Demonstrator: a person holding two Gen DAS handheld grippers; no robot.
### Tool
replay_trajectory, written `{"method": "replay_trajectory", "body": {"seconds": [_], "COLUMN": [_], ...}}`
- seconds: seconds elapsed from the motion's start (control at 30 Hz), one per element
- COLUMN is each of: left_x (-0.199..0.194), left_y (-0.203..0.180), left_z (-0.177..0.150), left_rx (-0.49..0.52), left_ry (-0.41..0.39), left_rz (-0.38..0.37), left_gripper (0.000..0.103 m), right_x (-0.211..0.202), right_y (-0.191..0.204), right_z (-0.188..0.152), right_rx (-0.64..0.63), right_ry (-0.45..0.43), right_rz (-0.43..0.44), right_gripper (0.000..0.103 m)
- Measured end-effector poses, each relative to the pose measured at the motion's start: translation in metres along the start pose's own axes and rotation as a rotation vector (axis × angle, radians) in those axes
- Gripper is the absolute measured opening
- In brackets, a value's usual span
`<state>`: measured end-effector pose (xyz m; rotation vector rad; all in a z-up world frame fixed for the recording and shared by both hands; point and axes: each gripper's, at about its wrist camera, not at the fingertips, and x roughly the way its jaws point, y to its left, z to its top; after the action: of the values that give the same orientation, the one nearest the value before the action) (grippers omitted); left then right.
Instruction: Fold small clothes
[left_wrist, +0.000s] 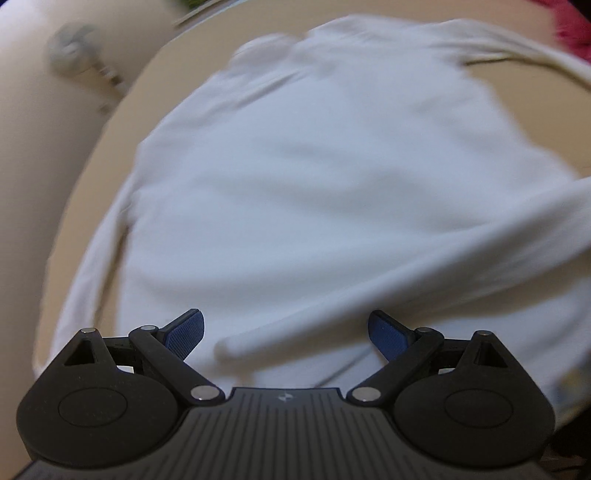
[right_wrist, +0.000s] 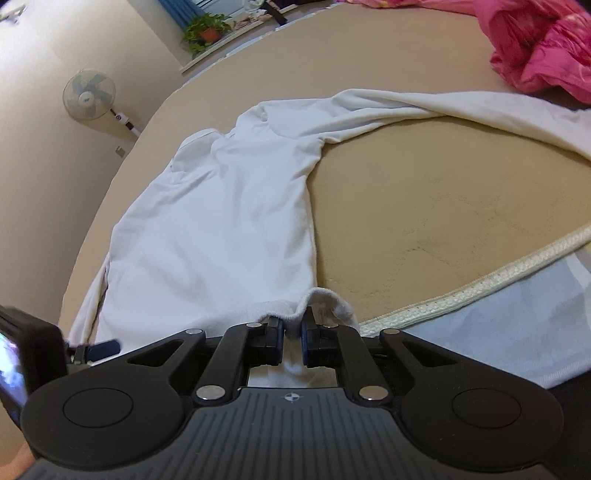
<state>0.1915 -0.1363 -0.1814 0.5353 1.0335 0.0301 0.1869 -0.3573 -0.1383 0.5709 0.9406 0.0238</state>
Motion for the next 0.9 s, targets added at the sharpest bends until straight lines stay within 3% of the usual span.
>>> {"method": "replay_trajectory", "body": {"seconds": [0.17, 0.37, 0.53, 0.7, 0.9], "left_x": [0.016, 0.003, -0.002, 0.023, 0.055], "left_y": [0.044, 0.063, 0.045, 0.046, 0.114], "left_z": [-0.021, -0.028, -0.017, -0.018, -0.034], "left_rx": [-0.048, -0.053, -0.010, 0.018, -0.103], "left_ry": [0.046, 0.005, -0.035, 0.009, 0.125], "left_rz": [0.104, 0.072, 0.094, 0.256, 0.391], "left_gripper": [0.098, 0.098, 0.098, 0.098, 0.098], "right_x": [-0.004, -0.005, -0.007, -0.009, -0.004], "right_y": [-0.006, -0.008, -0.010, -0.015, -0.030], "right_z": [0.002, 0.001, 0.000, -0.001, 0.004], "right_rx": [0.053, 0.061, 0.081, 0.084, 0.066], "right_ry": [-0.005, -0.008, -0.019, -0.055, -0.086], "right_rz": [0.020, 0.007, -0.005, -0.057, -0.121], "right_gripper": [0.009, 0.009, 0.009, 0.015, 0.015]}}
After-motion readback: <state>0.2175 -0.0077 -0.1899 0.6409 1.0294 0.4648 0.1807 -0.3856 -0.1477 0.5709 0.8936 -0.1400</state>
